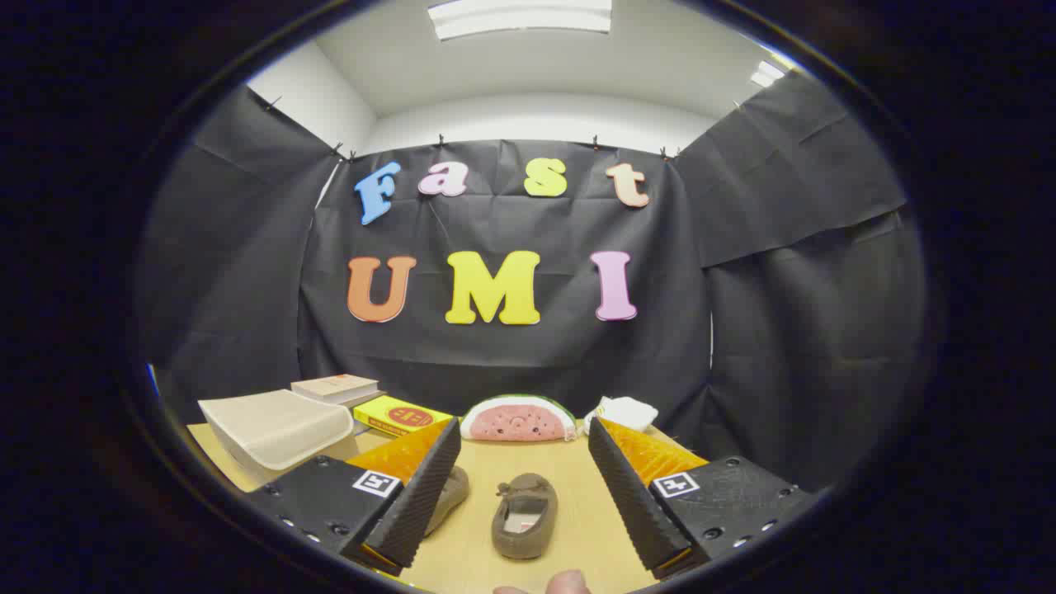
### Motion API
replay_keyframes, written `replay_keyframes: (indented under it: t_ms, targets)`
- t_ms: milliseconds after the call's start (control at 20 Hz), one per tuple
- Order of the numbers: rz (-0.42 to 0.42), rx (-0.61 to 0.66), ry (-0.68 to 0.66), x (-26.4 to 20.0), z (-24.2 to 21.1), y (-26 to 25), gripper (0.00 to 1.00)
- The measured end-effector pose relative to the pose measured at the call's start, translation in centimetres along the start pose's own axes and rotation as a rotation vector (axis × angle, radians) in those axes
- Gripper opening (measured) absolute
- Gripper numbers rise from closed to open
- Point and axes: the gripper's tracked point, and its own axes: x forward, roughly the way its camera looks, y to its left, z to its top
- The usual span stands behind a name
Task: Open the storage box then place both shoes into the box .Put the left shoe in first, then the right shoe, with the right side of both shoes facing outward in a uniform manner.
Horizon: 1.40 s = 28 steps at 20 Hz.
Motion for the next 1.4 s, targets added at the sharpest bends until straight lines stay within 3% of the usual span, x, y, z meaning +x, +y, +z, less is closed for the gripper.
replay_keyframes:
  t_ms: [1150,1400]
  targets:
    - [0.050,-0.004,0.015,1.4,-0.2,1.8,0.95]
    - [0.134,0.039,0.067,2.5,-0.8,5.8,0.95]
